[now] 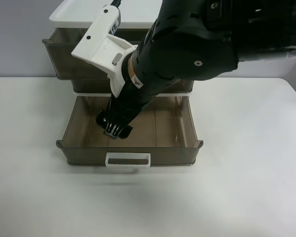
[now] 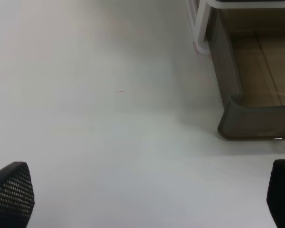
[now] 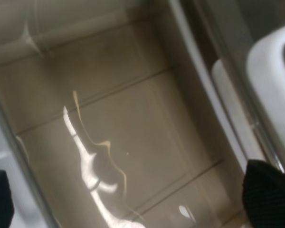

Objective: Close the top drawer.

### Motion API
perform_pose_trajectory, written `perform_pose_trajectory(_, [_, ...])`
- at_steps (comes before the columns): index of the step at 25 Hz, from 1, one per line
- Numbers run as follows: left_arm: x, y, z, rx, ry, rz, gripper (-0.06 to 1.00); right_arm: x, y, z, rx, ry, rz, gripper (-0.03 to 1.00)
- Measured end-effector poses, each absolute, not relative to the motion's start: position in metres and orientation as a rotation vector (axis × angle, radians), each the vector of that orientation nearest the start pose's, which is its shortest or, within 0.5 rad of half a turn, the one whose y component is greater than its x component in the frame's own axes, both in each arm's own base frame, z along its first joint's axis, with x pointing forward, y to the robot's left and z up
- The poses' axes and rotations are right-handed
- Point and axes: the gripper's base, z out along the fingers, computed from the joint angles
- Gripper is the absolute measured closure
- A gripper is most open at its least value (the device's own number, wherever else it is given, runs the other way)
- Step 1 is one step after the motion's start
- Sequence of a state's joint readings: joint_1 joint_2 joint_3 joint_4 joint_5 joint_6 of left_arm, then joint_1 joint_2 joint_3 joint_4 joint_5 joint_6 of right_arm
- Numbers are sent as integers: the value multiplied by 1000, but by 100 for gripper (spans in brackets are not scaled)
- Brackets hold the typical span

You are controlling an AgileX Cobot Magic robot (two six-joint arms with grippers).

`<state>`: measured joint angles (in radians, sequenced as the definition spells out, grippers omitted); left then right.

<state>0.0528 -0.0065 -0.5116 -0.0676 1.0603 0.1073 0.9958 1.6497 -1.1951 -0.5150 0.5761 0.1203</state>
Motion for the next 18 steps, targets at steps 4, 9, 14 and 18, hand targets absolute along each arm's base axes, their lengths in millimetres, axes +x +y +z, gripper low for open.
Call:
perform_pose_trajectory(4, [-7,-6,281,59,2023,21,-5,230,280,266,-1313,1989,12,3])
perform_pose_trajectory(9, [-7,-6,281,59,2023,22,-5,241,275,268,-1245,1992,67,3])
perform_pose_trajectory(14, [-7,-6,281,59,2023,22,-5,253,270,270,-1165,1983,130,3])
perform_pose_trajectory(18, [-7,-6,281,59,2023,21,-5,266,264,273,-1109,1954,148,3])
